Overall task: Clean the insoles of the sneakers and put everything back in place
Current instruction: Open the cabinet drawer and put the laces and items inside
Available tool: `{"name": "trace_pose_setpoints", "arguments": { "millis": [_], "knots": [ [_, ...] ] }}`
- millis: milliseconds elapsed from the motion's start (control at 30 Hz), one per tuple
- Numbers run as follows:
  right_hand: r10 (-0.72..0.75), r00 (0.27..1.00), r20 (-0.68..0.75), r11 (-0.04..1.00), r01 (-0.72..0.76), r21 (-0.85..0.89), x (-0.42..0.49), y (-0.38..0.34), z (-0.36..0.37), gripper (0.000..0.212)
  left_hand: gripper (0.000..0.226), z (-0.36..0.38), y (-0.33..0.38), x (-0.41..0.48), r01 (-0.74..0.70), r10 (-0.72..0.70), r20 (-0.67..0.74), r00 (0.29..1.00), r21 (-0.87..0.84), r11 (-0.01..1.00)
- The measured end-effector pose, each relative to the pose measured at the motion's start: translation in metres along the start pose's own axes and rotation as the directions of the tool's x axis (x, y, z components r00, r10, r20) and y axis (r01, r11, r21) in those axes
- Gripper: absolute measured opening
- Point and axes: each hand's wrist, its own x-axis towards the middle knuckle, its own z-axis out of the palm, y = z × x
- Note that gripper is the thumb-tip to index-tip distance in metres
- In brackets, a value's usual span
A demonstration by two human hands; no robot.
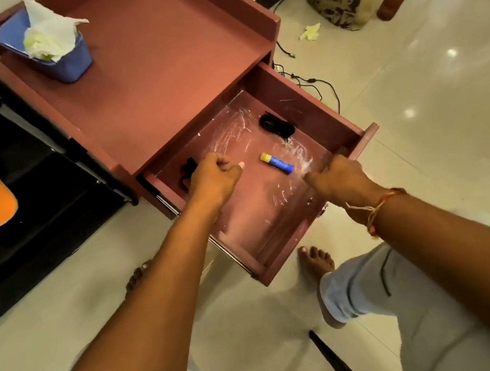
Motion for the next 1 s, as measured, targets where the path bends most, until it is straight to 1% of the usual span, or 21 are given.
{"name": "trace_pose_setpoints", "arguments": {
  "millis": [33, 67, 100, 167, 200, 233, 333, 400, 500, 600, 700, 767, 833, 900, 1000],
  "knots": [
    [0.071, 0.996, -0.053, 0.996, -0.068, 0.058, -0.010, 0.008, 0.003, 0.061, 0.024, -0.002, 0.000, -0.004, -0.008, 0.008, 0.002, 1.000, 0.024, 1.000],
    [0.142, 0.988, -0.062, 0.984, -0.135, 0.116, -0.017, 0.015, 0.008, 0.063, 0.027, -0.005, 0.000, -0.007, -0.015, 0.015, -0.001, 1.000, 0.055, 0.998],
    [0.176, 0.984, -0.026, 0.966, -0.168, 0.194, -0.024, 0.021, 0.013, 0.058, 0.029, -0.007, 0.000, -0.011, -0.024, 0.024, -0.004, 1.000, 0.093, 0.995],
    [0.204, 0.969, 0.141, 0.890, -0.243, 0.386, -0.032, 0.025, 0.020, 0.033, 0.036, -0.014, -0.004, -0.018, -0.023, 0.025, -0.011, 1.000, 0.164, 0.986],
    [0.213, 0.955, 0.206, 0.856, -0.284, 0.432, -0.034, 0.023, 0.021, 0.025, 0.038, -0.017, -0.006, -0.021, -0.021, 0.024, -0.011, 1.000, 0.190, 0.982],
    [0.215, 0.947, 0.238, 0.837, -0.304, 0.455, -0.034, 0.021, 0.021, 0.020, 0.039, -0.020, -0.011, -0.023, -0.023, 0.026, -0.014, 1.000, 0.215, 0.976],
    [0.221, 0.955, 0.199, 0.834, -0.290, 0.469, -0.026, 0.017, 0.024, 0.016, 0.043, -0.029, -0.020, -0.028, -0.005, 0.018, -0.046, 0.999, 0.268, 0.963],
    [0.238, 0.959, 0.156, 0.852, -0.283, 0.441, -0.020, 0.016, 0.028, 0.014, 0.045, -0.034, -0.024, -0.030, 0.018, 0.000, -0.062, 0.998, 0.284, 0.959],
    [0.186, 0.977, 0.107, 0.922, -0.211, 0.323, -0.011, 0.012, 0.033, 0.017, 0.045, -0.037, -0.027, -0.029, 0.032, -0.002, -0.098, 0.995, 0.300, 0.953],
    [0.094, 0.984, 0.153, 0.941, -0.138, 0.308, 0.011, 0.008, 0.043, 0.007, 0.044, -0.039, -0.027, -0.026, 0.030, 0.013, -0.139, 0.990, 0.301, 0.953],
    [0.047, 0.988, 0.147, 0.909, -0.104, 0.404, 0.021, -0.007, 0.050, 0.011, 0.047, -0.038, -0.025, -0.026, 0.002, 0.067, -0.175, 0.982, 0.366, 0.930],
    [0.061, 0.991, 0.119, 0.854, -0.113, 0.507, 0.018, -0.024, 0.053, 0.012, 0.050, -0.038, -0.024, -0.026, -0.017, 0.104, -0.193, 0.976, 0.404, 0.914],
    [0.039, 0.994, 0.105, 0.825, -0.092, 0.557, 0.021, -0.040, 0.059, 0.015, 0.055, -0.039, -0.022, -0.027, -0.038, 0.140, -0.207, 0.968, 0.432, 0.901],
    [0.006, 0.993, 0.118, 0.811, -0.073, 0.581, 0.026, -0.053, 0.064, 0.016, 0.064, -0.041, -0.020, -0.026, -0.058, 0.182, -0.228, 0.956, 0.465, 0.883],
    [0.007, 0.991, 0.131, 0.763, -0.090, 0.640, 0.032, -0.073, 0.070, 0.016, 0.082, -0.045, -0.017, -0.021, -0.071, 0.229, -0.246, 0.942, 0.520, 0.851]
  ]
}}
